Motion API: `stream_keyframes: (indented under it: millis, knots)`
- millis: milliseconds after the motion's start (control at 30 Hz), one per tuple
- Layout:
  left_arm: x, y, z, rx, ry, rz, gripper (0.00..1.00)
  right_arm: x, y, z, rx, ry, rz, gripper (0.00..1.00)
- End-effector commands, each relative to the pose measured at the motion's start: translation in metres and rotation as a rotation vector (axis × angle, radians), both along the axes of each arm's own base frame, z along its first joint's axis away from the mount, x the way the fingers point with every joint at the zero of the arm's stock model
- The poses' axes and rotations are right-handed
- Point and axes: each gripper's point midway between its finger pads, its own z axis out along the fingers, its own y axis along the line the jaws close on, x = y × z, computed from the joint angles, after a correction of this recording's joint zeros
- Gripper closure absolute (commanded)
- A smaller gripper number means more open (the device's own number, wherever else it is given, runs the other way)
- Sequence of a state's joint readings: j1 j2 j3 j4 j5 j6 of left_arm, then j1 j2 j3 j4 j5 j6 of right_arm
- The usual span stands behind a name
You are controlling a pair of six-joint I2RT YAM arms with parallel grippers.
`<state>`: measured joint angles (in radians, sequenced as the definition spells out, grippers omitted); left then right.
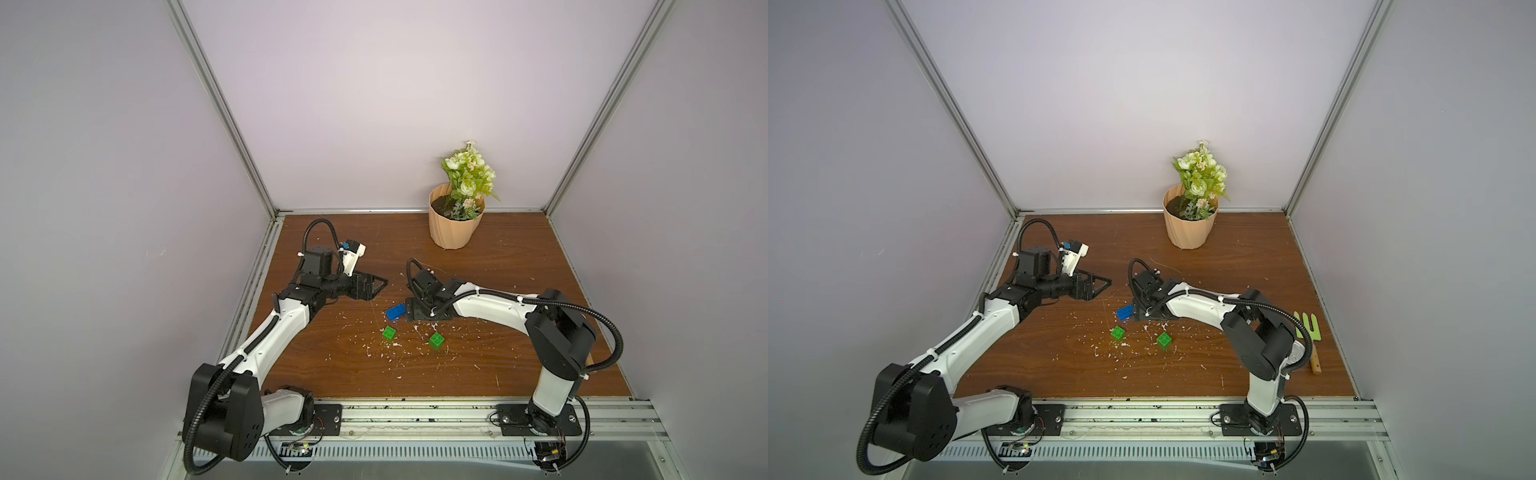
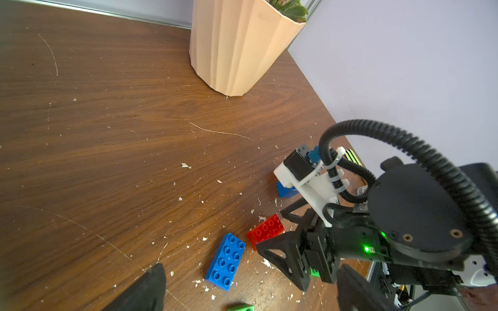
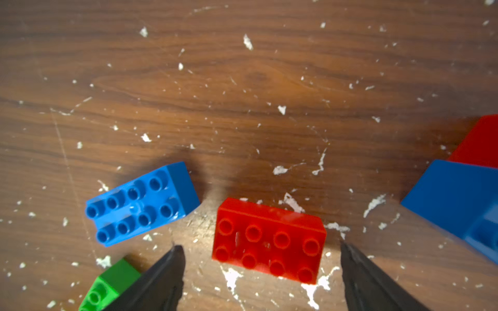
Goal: Assemble a giraffe with lego
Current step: Pick up the lego brick from the center of the board.
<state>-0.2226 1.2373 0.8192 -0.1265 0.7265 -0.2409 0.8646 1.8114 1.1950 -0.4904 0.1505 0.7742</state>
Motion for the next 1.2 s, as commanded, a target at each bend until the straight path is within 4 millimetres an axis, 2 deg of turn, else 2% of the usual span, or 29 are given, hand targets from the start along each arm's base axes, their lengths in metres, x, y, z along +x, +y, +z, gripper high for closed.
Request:
stream_keyframes:
  millis: [0,600,1167]
  knots:
    - [-0.001,-0.006,0.006,-0.025,-0.009,-0.021,0.01,0.009,0.002,0.005,-0.003,-0.028,-0.045,0.09]
    - [-0.002,-0.004,0.006,-0.014,-0.013,-0.012,0.01,0.011,0.002,-0.009,-0.068,-0.019,-0.029,0.19]
    - [-0.002,-0.004,0.005,-0.011,-0.012,-0.010,0.01,0.012,0.000,-0.011,-0.094,-0.022,-0.020,0.27]
